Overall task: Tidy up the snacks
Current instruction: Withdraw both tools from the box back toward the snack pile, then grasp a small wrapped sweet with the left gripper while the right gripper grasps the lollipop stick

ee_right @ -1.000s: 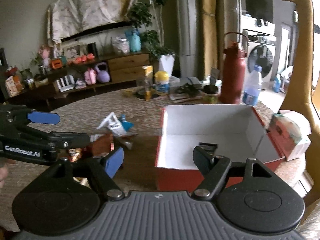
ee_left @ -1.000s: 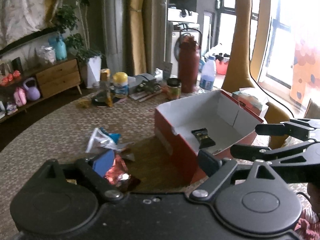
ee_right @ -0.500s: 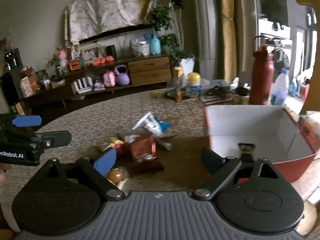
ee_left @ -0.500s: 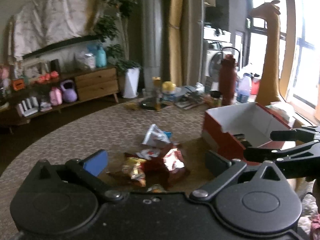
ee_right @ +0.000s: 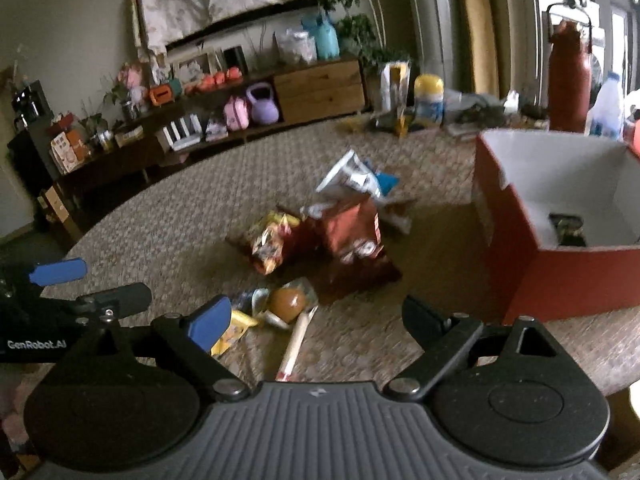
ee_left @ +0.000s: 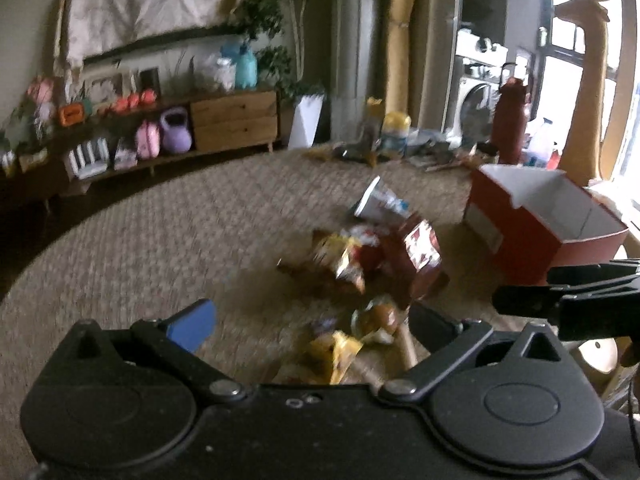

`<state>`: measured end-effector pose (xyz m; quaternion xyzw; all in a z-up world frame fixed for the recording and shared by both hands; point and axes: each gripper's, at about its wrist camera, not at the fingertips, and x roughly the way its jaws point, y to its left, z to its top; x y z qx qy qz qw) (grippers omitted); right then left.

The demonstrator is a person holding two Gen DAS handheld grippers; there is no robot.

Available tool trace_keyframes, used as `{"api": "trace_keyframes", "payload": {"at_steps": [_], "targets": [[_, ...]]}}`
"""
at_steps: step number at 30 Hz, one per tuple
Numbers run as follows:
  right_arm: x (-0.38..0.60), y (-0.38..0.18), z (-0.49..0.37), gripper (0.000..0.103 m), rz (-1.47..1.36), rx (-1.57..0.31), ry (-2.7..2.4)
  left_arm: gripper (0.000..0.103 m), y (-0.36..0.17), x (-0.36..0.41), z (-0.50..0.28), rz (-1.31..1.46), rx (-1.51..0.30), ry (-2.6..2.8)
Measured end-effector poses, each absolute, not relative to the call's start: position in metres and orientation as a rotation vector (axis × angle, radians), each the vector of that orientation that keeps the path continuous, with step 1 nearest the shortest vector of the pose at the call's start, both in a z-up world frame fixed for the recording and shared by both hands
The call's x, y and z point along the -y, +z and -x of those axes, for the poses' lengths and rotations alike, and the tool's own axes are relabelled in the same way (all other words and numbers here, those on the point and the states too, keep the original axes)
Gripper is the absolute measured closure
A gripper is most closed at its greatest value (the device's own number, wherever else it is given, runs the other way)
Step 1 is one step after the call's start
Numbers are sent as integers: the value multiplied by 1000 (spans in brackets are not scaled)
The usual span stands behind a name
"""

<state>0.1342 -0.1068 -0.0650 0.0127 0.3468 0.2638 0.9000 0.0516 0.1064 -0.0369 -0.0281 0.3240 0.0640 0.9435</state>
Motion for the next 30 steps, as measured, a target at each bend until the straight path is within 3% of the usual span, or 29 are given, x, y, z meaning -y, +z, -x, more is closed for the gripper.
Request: {"api": "trace_keyframes", "payload": {"at_steps": [18, 23, 30], "targets": [[62, -127, -154, 10, 69, -886, 563, 1, -111, -125, -55, 26, -769, 98], [53, -138, -158, 10, 103, -906, 564, 5, -125, -131, -59, 42, -798, 82], [42, -149, -168, 23, 133, -926, 557, 16, -137, -128, -64, 1, -802, 37]]}}
